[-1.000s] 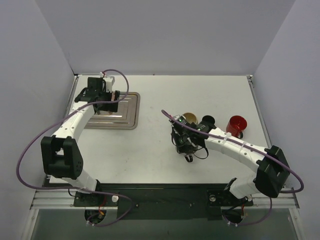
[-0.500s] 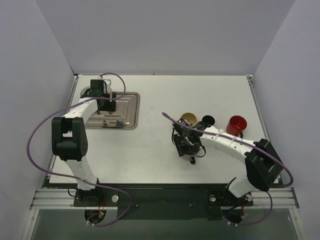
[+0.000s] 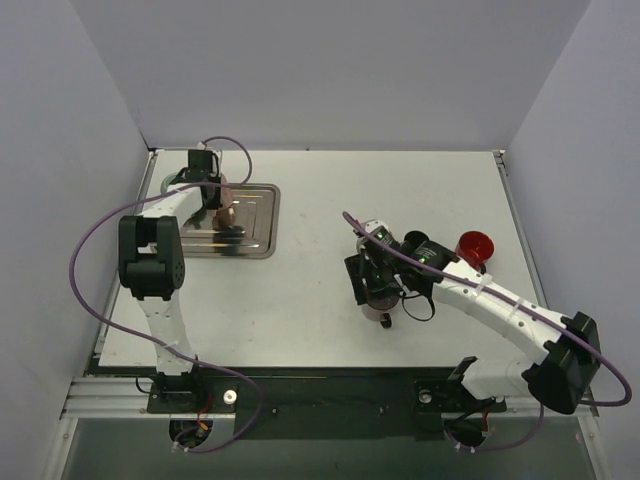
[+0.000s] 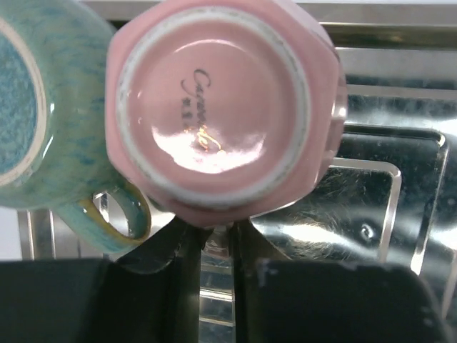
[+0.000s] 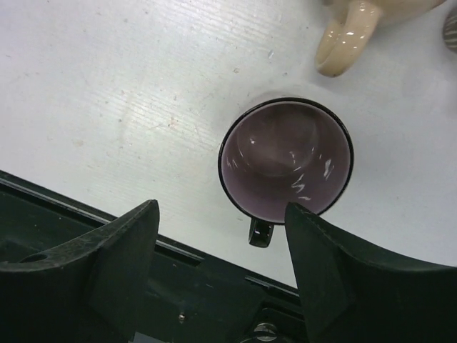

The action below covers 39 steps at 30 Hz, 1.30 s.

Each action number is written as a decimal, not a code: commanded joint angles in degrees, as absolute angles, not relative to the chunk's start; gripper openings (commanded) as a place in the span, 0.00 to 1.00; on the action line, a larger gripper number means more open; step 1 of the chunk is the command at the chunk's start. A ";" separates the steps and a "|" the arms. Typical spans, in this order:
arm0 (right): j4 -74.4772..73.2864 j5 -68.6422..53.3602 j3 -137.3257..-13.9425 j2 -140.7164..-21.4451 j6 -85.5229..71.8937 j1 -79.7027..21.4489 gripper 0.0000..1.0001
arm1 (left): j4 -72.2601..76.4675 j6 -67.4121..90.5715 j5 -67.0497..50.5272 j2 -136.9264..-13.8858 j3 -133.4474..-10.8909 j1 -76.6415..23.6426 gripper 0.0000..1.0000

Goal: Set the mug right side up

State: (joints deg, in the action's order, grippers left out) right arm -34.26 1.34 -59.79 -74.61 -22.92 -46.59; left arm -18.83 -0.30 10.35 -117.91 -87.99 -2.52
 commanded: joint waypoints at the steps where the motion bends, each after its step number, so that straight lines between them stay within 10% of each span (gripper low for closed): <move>1: -39.29 5.62 -62.75 -69.36 -23.56 -47.11 0.67 | -18.72 1.56 7.48 -117.78 -90.27 -1.85 0.05; 8: -35.17 5.98 -64.43 -60.58 -23.65 -48.60 0.73 | -22.58 6.06 -8.67 -106.10 -86.49 -1.14 0.00; 14: -1.19 -5.69 -54.33 -52.21 -27.75 -49.92 0.88 | -28.29 15.97 -41.36 -91.17 -86.83 -1.93 0.00; 26: 27.86 -8.61 -61.33 -61.61 -31.91 -51.50 0.83 | -31.09 26.99 -63.54 -76.56 -88.85 -14.23 0.00; 32: 28.12 -4.40 -63.28 -61.96 -28.92 -51.42 0.69 | -37.25 22.78 -64.52 -76.82 -89.30 -20.03 0.00; 34: 28.74 -5.09 -63.80 -62.05 -28.39 -51.42 0.49 | -40.06 19.88 -63.38 -77.43 -89.91 -21.88 0.00; 36: 27.00 -4.84 -64.68 -62.31 -28.21 -51.24 0.06 | -41.22 17.93 -62.84 -77.87 -90.44 -23.20 0.00; 37: 24.89 -1.96 -65.56 -62.14 -27.69 -51.33 0.00 | -42.70 16.19 -62.58 -78.22 -91.05 -23.12 0.11; 38: 20.96 -0.63 -65.91 -61.44 -26.47 -51.33 0.00 | -43.67 14.43 -60.75 -78.31 -91.49 -22.94 0.64; 39: 18.40 4.00 -66.61 -60.74 -25.59 -51.15 0.00 | -46.64 11.46 -59.08 -78.40 -92.45 -22.77 0.83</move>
